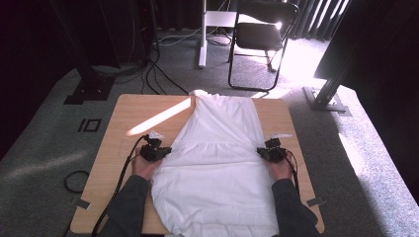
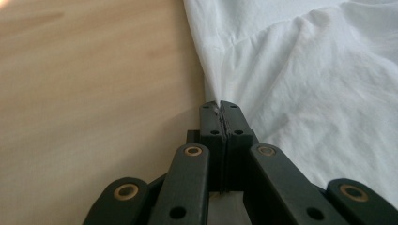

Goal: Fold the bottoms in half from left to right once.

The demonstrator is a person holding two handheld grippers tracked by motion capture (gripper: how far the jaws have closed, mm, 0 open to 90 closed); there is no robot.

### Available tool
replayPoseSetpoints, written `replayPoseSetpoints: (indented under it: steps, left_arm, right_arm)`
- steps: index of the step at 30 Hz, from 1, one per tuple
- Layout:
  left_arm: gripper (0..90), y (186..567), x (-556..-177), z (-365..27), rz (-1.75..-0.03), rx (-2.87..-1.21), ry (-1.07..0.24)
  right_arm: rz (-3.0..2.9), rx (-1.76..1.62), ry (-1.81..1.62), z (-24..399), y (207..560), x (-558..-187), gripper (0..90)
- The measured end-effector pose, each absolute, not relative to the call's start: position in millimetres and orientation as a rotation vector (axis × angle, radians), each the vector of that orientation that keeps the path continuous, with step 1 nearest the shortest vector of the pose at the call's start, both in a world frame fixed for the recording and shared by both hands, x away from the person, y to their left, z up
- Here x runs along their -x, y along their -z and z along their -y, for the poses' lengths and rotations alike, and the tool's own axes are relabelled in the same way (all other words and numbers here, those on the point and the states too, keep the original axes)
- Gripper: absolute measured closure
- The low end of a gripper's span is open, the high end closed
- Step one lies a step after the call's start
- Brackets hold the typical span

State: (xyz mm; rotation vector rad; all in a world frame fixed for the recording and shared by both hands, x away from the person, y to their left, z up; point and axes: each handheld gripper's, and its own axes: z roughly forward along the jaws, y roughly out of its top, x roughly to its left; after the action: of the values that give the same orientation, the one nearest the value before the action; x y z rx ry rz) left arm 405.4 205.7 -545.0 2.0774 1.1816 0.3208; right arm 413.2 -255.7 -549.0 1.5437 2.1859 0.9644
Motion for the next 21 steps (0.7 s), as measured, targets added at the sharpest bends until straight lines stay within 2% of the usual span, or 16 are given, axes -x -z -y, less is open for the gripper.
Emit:
replayPoseSetpoints:
  steps: [8,11,12,14,16,21]
  left_arm:
    - [90.0,545.8,-346.6,-224.2,-1.168,-2.095,-0.260]
    - [89.7,544.2,-332.2,-225.2,-1.159,-2.121,-0.273]
    - [87.8,542.1,-329.4,-224.5,-1.154,-2.128,-0.295]
    - [73.2,535.5,-328.5,-224.4,-1.137,-2.099,-0.331]
    - [64.0,529.7,-335.0,-225.5,-1.146,-2.070,-0.363]
    - [53.0,528.6,-367.6,-218.7,-1.162,-2.037,-0.350]
  right_arm:
    - [-2.252,-1.487,-0.984,248.2,550.7,-344.1,87.9]
    - [-2.296,-1.485,-1.007,248.9,550.7,-327.9,87.0]
    - [-2.321,-1.501,-1.035,250.4,550.6,-326.3,85.3]
    - [-2.332,-1.490,-1.041,252.8,548.9,-326.4,72.9]
    - [-2.295,-1.473,-1.067,254.6,545.2,-330.9,63.5]
    - [-2.228,-1.415,-1.134,247.3,528.5,-353.4,58.9]
